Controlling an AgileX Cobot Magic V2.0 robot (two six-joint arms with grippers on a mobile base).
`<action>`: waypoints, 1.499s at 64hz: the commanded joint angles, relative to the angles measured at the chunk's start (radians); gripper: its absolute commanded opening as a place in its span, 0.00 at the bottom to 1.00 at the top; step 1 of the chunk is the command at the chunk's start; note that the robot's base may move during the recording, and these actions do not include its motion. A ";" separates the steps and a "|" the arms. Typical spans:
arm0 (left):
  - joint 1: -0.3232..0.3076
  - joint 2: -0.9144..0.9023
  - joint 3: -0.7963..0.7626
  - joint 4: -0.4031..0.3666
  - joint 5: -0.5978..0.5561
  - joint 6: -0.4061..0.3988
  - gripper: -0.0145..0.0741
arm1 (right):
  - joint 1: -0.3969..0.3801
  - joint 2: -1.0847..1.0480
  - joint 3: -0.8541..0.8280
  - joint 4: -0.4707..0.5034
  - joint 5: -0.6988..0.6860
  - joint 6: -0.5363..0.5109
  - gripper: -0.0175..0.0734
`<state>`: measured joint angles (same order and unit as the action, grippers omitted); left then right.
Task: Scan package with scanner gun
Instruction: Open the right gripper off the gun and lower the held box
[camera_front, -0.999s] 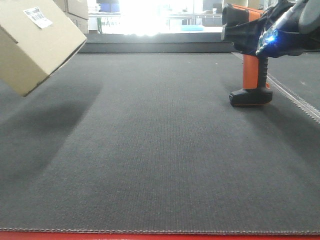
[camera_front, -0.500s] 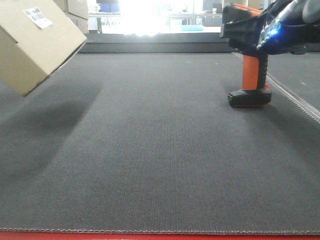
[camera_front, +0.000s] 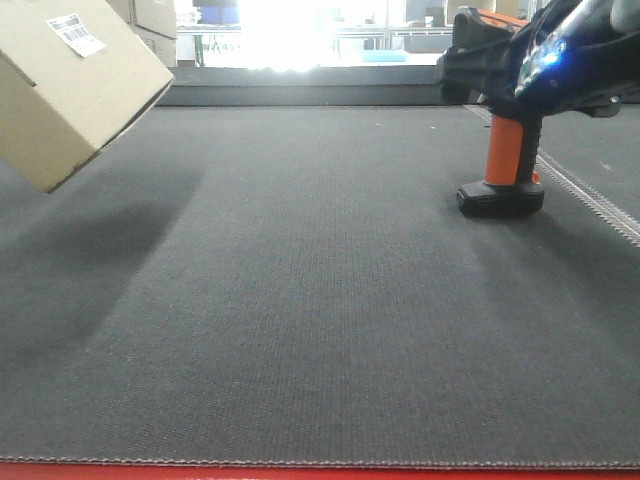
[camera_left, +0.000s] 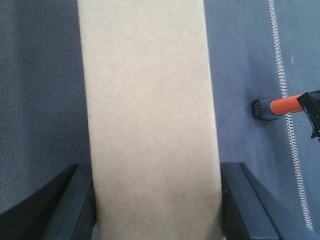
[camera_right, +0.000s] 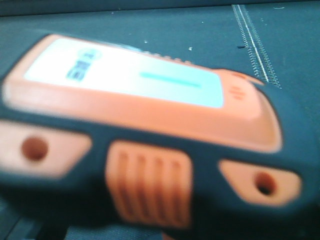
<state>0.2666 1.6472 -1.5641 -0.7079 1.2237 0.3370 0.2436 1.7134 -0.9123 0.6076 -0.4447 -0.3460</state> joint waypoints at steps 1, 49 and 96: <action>-0.005 -0.017 -0.007 -0.023 -0.003 -0.007 0.04 | -0.003 -0.024 -0.006 -0.011 -0.019 -0.014 0.82; -0.005 -0.022 -0.007 -0.023 -0.003 -0.007 0.04 | -0.063 -0.024 -0.006 -0.007 0.147 -0.018 0.82; -0.005 -0.021 -0.007 0.143 -0.003 -0.007 0.04 | -0.073 -0.165 0.001 -0.007 0.393 -0.018 0.82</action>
<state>0.2666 1.6433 -1.5641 -0.6015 1.2237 0.3370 0.1755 1.5896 -0.9139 0.6076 -0.0762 -0.3552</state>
